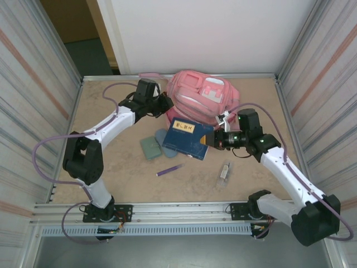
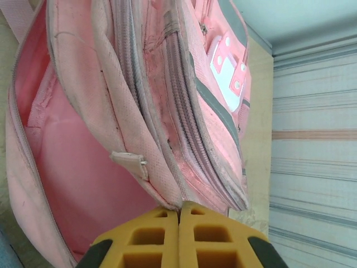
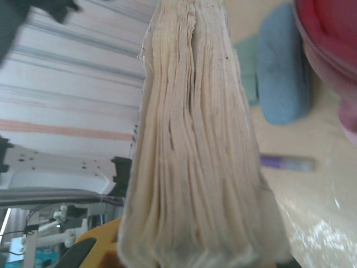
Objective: Pack the student bag
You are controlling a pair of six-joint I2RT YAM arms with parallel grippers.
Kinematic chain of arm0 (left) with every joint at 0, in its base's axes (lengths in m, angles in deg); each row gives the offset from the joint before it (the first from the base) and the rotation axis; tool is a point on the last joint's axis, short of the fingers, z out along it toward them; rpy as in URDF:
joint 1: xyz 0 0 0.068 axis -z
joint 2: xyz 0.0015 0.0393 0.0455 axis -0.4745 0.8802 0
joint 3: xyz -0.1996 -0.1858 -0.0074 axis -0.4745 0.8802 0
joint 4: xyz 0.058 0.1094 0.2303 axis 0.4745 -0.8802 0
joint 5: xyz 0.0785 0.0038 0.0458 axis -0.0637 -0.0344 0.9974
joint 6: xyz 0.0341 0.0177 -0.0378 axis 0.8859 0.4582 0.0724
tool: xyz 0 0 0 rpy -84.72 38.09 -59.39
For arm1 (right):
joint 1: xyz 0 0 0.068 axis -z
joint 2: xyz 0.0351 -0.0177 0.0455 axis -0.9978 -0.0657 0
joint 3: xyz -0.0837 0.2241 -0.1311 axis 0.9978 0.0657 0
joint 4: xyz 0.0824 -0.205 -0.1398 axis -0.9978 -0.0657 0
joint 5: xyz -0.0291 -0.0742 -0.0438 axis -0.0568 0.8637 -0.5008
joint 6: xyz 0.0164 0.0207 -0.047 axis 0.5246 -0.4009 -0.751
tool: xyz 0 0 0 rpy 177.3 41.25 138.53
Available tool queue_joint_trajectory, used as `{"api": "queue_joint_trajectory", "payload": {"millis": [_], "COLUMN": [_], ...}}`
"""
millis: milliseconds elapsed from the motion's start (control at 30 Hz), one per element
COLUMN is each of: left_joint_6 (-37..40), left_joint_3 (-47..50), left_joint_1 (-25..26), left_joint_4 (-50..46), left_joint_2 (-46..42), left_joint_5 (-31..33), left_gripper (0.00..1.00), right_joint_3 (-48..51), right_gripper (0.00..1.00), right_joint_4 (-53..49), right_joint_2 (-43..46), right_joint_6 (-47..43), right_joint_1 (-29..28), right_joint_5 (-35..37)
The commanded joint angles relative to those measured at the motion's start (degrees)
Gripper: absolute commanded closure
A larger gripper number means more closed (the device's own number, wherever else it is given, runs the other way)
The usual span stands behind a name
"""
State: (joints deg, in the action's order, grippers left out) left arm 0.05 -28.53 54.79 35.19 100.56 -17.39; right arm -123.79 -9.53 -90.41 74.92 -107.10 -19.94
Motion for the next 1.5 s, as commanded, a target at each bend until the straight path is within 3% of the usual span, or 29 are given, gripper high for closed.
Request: {"api": "queue_joint_trajectory", "payload": {"millis": [0,100,333,500,600,733,933,1000,1100,1133,1167,1300,1467], "left_joint_6": [-2.2,-5.0,-8.5,-6.9,-3.8,7.4,28.5,37.2,50.4,54.7,58.9,77.3,83.9], "left_joint_3": [-1.2,-0.5,1.7,2.6,2.4,4.3,7.7,8.2,9.2,10.3,11.8,18.4,15.4], "left_joint_1": [-0.2,0.1,1.8,4.4,6.3,9.1,10.8,11.0,11.1,11.2,11.2,11.6,11.8], "left_joint_4": [6.3,8.6,12.8,12.8,10.8,9.2,9.9,9.1,7.6,8.2,9.8,17.3,19.2], "left_joint_2": [-5.3,-4.8,-4.5,-6.5,-6.8,-7.5,-10.2,-11.5,-14.0,-14.7,-15.2,-14.0,-7.8], "left_joint_5": [-0.1,-1.8,-4.6,-4.2,-5.3,-5.3,-7.4,-6.2,-2.1,-0.1,0.6,0.4,2.1], "left_gripper": [1.00,1.00,1.00,1.00,1.00,0.94,0.82,0.60,0.39,0.27,0.04,0.01,0.01], "right_joint_3": [0.9,1.7,5.6,13.2,14.4,12.6,13.2,13.0,12.2,11.6,11.0,9.3,9.2], "right_gripper": [1.00,1.00,1.00,1.00,1.00,1.00,1.00,1.00,1.00,1.00,1.00,1.00,1.00], "right_joint_4": [-1.9,-0.5,1.7,16.9,24.1,26.1,35.4,38.2,39.6,39.1,38.5,37.1,36.9], "right_joint_2": [-2.5,-4.6,-3.9,1.9,6.0,9.4,6.4,4.9,4.2,4.2,4.2,4.4,4.2], "right_joint_6": [2.7,6.5,18.6,33.1,35.0,31.0,30.4,31.5,30.4,28.4,27.7,26.5,26.8], "right_joint_1": [0.6,0.9,6.7,10.6,10.0,9.8,8.0,7.9,6.8,6.6,6.5,5.9,4.9], "right_joint_5": [-3.1,-1.5,11.3,19.9,26.3,33.0,35.5,34.3,34.1,34.1,33.8,33.0,32.4]}}
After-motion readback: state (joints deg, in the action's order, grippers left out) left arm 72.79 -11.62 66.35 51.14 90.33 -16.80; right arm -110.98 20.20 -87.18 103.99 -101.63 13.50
